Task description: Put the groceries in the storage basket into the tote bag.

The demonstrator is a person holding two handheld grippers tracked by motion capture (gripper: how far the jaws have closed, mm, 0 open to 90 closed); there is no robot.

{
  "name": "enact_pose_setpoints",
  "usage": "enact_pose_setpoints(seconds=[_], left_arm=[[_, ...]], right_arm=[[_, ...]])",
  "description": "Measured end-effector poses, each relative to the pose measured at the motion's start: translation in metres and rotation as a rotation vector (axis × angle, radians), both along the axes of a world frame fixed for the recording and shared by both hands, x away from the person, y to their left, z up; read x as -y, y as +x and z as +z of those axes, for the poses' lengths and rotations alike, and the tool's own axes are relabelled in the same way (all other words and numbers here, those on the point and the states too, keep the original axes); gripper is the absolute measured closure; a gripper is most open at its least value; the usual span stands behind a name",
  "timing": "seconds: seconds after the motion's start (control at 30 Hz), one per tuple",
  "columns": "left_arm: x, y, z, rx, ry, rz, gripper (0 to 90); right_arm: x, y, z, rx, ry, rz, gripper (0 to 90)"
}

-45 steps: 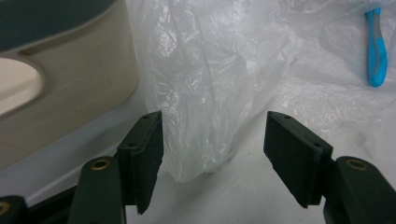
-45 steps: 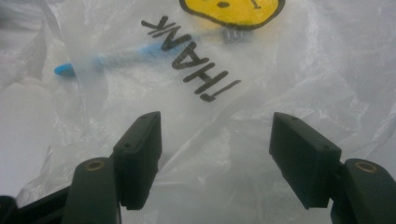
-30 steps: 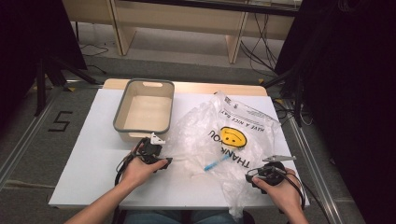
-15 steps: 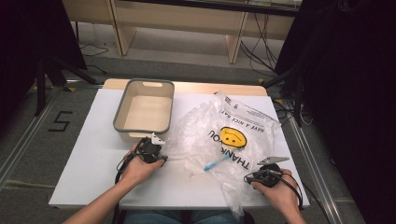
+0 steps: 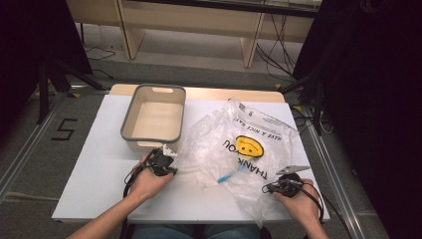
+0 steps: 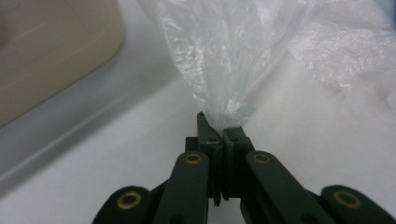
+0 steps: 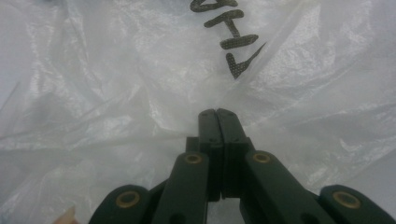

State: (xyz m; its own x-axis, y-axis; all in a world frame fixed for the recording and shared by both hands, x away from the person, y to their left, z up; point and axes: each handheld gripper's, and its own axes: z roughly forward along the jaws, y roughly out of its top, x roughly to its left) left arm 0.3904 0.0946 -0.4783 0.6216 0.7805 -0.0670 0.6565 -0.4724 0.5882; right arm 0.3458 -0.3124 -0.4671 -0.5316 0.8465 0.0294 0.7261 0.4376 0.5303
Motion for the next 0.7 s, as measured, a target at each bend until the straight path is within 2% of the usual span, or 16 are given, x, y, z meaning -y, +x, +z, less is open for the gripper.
enact_pose_setpoints(seconds=[0.13,0.3,0.4,0.53,0.7], left_arm=[[0.001,-0.008,0.004,-0.015,-0.02,-0.008,89.0],[0.007,-0.027,0.009,-0.017,-0.027,-0.066,89.0],[0.008,-0.036,0.009,-0.03,-0.038,-0.093,89.0],[0.011,-0.041,0.005,-0.052,-0.042,-0.117,89.0],[0.023,-0.05,0.007,-0.073,-0.06,-0.184,89.0]], right_arm=[[0.005,0.003,0.001,0.015,-0.018,-0.015,90.0],[0.013,0.009,0.004,0.055,-0.04,-0.042,90.0],[0.017,0.017,0.005,0.081,-0.058,-0.059,90.0],[0.018,0.029,0.005,0.118,-0.076,-0.071,90.0],[0.016,0.044,0.007,0.161,-0.101,-0.089,90.0]])
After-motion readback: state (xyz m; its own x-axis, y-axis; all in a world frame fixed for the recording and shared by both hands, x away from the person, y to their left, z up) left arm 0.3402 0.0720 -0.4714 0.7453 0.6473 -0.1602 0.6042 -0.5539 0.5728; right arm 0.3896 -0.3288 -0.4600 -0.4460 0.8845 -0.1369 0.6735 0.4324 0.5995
